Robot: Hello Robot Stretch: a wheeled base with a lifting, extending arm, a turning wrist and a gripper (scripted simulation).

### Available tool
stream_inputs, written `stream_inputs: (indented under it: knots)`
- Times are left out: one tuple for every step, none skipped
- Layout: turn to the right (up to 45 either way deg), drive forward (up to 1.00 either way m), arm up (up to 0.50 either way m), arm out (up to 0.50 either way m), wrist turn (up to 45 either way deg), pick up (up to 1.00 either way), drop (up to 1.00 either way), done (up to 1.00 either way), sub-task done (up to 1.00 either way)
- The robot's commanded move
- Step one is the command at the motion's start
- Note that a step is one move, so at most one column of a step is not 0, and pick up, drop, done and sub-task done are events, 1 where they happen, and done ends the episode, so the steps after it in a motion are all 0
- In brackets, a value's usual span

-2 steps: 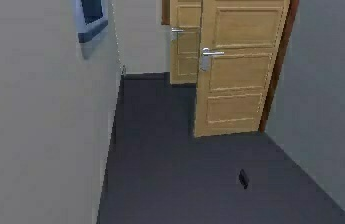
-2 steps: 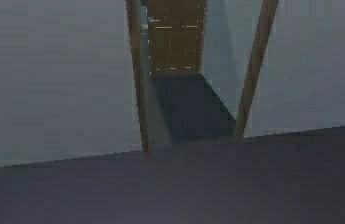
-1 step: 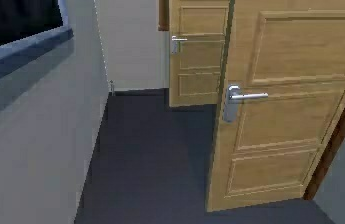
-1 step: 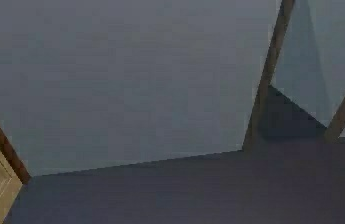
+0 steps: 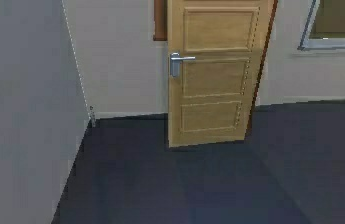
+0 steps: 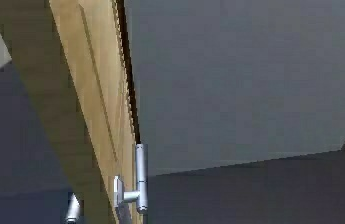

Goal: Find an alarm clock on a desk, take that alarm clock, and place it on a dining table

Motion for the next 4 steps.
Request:
stream_inputs:
  knots:
    - [-18.0, 0.00, 0.00, 0.00, 0.0, 0.00, 0.00, 0.00, 0.00]
    - [0.0, 0.15, 0.00, 0.00, 0.0, 0.00, 0.00, 0.00, 0.00]
    - [6.0, 0.00, 0.00, 0.00, 0.0, 0.00, 0.00, 0.00, 0.00]
    - [0.0, 0.30, 0.00, 0.00, 0.0, 0.00, 0.00, 0.00, 0.00]
